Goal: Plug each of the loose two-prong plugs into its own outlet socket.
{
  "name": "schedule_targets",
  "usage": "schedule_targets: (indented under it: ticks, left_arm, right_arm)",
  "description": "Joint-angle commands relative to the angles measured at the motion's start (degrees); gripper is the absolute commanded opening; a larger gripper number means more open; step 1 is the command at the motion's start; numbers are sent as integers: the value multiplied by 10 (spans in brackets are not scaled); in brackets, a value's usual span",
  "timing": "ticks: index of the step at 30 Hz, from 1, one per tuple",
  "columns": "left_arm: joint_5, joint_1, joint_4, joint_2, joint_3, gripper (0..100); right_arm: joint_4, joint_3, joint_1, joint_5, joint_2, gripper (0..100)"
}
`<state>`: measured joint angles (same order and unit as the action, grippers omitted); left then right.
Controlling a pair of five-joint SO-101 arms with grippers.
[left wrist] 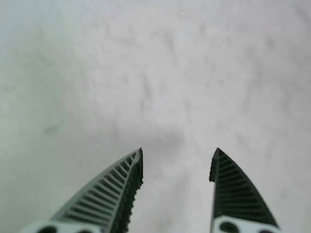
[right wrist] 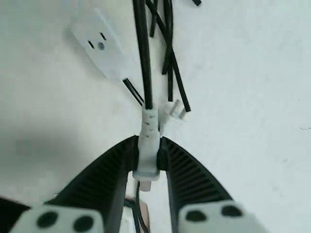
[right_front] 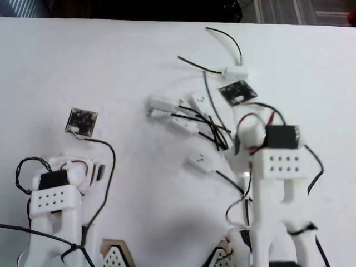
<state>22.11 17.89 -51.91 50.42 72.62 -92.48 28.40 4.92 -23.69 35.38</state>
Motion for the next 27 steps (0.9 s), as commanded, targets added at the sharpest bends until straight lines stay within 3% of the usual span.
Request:
schedule_targets:
  ticks: [1, 5, 9, 20, 27]
  left_arm:
    - [-2, -26, 27, 13, -4, 229]
    - [-7, -51, 33, 13, -33, 226]
    - [-66, -59, 33, 13, -81, 229]
    - [-110, -181, 37, 13, -151, 229]
    - [-110, -225, 37, 13, -164, 230]
  right_arm:
    - [72, 41, 77, 80, 85, 16]
    - [160, 109, 165, 179, 139, 16]
    - [269, 183, 227, 271, 173, 16]
    - [500, 325, 335, 279, 244, 16]
    - [553, 390, 392, 280, 329, 16]
